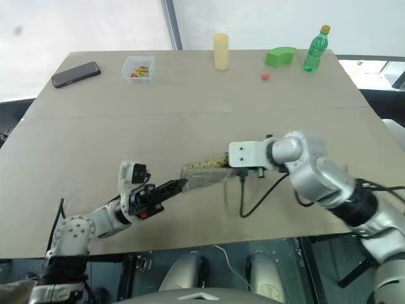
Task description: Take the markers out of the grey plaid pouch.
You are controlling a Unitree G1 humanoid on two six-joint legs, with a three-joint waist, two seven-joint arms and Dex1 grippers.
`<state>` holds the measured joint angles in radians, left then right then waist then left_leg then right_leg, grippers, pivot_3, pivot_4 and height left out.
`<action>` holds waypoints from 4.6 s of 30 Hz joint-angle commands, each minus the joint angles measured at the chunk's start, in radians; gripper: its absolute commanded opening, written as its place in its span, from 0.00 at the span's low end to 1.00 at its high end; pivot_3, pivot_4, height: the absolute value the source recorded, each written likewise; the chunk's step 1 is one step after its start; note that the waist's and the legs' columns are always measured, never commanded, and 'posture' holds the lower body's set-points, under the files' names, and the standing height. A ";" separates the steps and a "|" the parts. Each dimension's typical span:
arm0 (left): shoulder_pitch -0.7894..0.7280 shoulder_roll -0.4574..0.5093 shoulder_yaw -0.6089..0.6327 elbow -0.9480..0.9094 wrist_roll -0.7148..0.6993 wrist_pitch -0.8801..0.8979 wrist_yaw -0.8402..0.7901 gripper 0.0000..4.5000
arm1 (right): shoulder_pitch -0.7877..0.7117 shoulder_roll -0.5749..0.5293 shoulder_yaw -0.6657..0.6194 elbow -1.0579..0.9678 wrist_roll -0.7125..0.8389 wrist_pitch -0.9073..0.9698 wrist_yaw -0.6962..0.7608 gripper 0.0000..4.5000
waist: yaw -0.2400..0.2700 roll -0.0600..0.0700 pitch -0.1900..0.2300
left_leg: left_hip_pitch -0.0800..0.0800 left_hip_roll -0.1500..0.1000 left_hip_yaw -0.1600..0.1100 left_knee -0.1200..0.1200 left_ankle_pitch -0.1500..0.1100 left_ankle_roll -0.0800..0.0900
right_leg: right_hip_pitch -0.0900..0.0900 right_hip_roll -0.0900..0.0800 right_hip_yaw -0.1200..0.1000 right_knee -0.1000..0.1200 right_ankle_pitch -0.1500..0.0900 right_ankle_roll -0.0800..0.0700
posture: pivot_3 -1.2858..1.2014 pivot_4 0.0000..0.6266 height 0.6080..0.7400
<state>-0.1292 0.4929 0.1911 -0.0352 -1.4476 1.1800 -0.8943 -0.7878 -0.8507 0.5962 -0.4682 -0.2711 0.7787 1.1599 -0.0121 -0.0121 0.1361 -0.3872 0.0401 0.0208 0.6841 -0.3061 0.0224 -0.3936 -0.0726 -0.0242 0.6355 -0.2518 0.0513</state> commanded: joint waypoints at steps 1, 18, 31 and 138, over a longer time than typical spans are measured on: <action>-0.025 0.027 0.076 0.046 -0.128 0.050 0.065 0.00 | -0.039 -0.097 -0.090 -0.017 0.014 0.019 0.073 0.38 | -0.005 0.000 0.000 | 0.000 0.000 0.000 0.000 0.000 0.000 | 0.000 0.000 0.000 0.000 0.000 0.000 | 0.52 0.24 1.00; 0.034 -0.070 -0.077 -0.092 0.609 -0.678 -0.088 0.00 | -0.001 0.214 0.008 0.227 0.024 -0.102 -0.055 0.38 | 0.002 -0.002 -0.001 | 0.003 -0.002 0.003 -0.001 0.001 -0.002 | 0.000 0.002 0.007 -0.002 0.000 0.000 | 0.52 0.24 1.00; -0.022 -0.134 -0.069 0.113 0.844 -1.141 -0.248 0.00 | 0.011 0.159 -0.019 0.232 0.057 -0.111 0.049 0.38 | 0.005 -0.002 -0.001 | 0.002 -0.002 0.002 -0.002 0.001 -0.002 | 0.000 0.002 0.007 -0.001 0.000 0.000 | 0.52 0.24 1.00; 0.038 -0.061 -0.064 -0.250 0.416 -0.394 -0.052 0.00 | 0.094 0.100 0.120 0.277 0.009 -0.450 -0.297 0.38 | 0.000 -0.002 0.007 | 0.002 -0.003 0.001 -0.001 0.000 -0.001 | -0.001 0.002 0.010 -0.001 0.000 0.000 | 0.52 0.24 1.00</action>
<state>-0.0810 0.4400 0.1130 -0.2434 -0.9872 0.7847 -0.9464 -0.6831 -0.7523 0.6942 -0.2268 -0.1957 0.3629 0.8486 -0.0121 -0.0146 0.1434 -0.3848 0.0373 0.0220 0.6832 -0.3058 0.0216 -0.3949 -0.0710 -0.0144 0.6350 -0.2516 0.0515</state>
